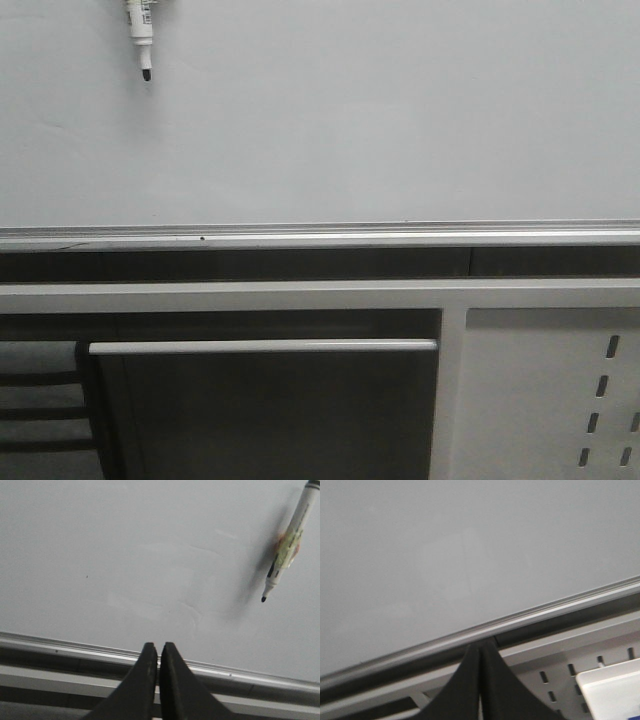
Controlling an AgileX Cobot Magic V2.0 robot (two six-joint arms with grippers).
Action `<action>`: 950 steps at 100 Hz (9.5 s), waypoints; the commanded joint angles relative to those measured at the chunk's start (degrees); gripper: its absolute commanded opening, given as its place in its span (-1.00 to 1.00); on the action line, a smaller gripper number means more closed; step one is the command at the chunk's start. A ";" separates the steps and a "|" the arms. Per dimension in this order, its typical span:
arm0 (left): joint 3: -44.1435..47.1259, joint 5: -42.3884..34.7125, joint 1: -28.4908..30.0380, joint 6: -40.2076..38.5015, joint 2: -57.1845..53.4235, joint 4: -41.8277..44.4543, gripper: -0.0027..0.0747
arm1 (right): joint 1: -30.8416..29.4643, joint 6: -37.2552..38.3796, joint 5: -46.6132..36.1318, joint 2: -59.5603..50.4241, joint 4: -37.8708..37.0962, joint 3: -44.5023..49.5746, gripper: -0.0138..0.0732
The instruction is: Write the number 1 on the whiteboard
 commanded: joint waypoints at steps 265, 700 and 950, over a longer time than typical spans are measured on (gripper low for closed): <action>-45.36 16.19 -9.45 80.75 64.72 -72.78 0.15 | 7.96 -19.87 28.03 27.43 18.38 -35.85 0.40; -26.73 -15.47 -28.22 50.04 29.24 -49.76 -0.99 | 16.58 -44.88 17.07 26.60 33.26 -37.10 -0.78; -37.19 5.73 -28.22 55.42 45.26 -43.46 -0.96 | 26.85 -64.53 21.16 49.68 47.52 -46.22 -0.78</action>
